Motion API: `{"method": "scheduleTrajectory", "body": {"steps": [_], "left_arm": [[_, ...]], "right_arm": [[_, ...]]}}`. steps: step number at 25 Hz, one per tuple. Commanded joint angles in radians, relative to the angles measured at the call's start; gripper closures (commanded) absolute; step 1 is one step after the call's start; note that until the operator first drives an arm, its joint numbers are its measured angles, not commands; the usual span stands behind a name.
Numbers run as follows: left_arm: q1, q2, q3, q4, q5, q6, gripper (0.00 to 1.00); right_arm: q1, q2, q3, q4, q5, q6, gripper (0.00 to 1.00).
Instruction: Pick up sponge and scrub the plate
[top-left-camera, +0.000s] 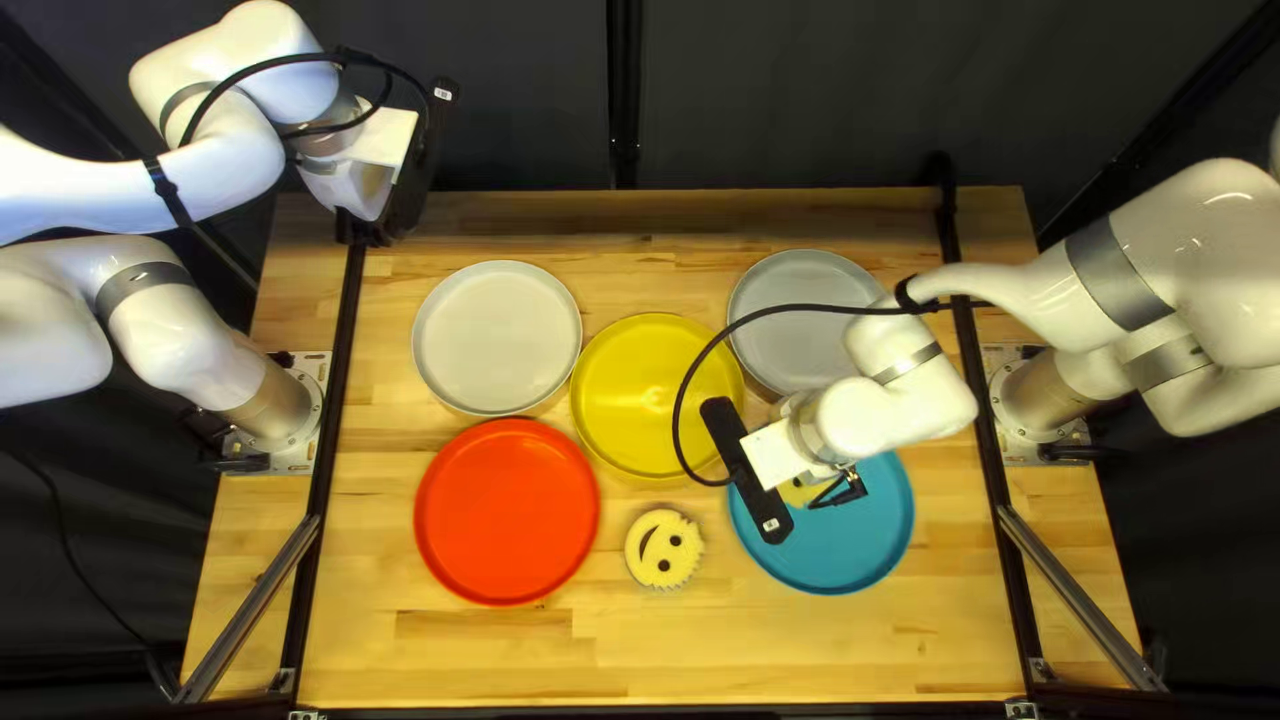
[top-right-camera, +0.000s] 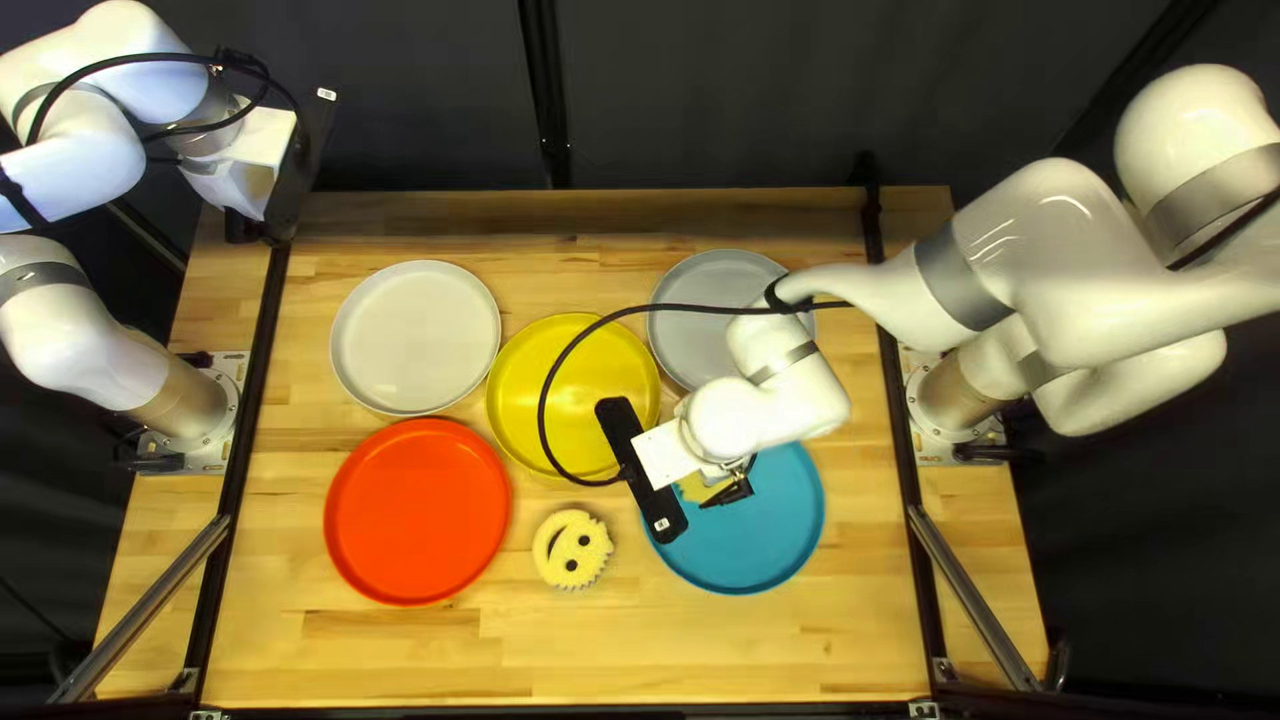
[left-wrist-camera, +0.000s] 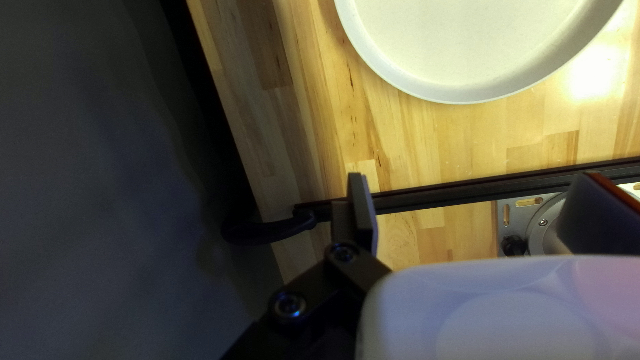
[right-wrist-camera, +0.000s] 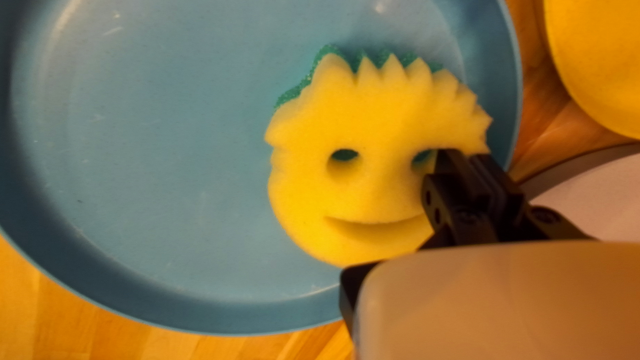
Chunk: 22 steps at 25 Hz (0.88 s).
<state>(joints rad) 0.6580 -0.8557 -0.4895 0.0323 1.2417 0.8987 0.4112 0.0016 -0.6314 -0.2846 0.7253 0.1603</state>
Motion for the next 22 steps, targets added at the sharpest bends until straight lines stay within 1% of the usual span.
{"method": "scheduleTrajectory", "body": {"steps": [1,5,10,14,17,22], "left_arm": [[0.0,0.0,0.0,0.0,0.0,0.0,0.0],[0.0,0.0,0.0,0.0,0.0,0.0,0.0],[0.0,0.0,0.0,0.0,0.0,0.0,0.0],[0.0,0.0,0.0,0.0,0.0,0.0,0.0],[0.0,0.0,0.0,0.0,0.0,0.0,0.0],[0.0,0.0,0.0,0.0,0.0,0.0,0.0]], "right_arm": [[0.078,0.039,-0.041,-0.001,0.024,0.061,1.0],[0.117,0.069,-0.065,0.001,0.028,0.081,1.0],[0.117,0.059,-0.06,0.003,0.034,0.071,1.0],[0.058,0.011,-0.015,-0.019,0.023,0.036,1.0],[-0.011,-0.027,0.027,-0.044,0.002,0.0,1.0],[-0.106,-0.063,0.062,-0.06,-0.021,-0.066,1.0]]}}
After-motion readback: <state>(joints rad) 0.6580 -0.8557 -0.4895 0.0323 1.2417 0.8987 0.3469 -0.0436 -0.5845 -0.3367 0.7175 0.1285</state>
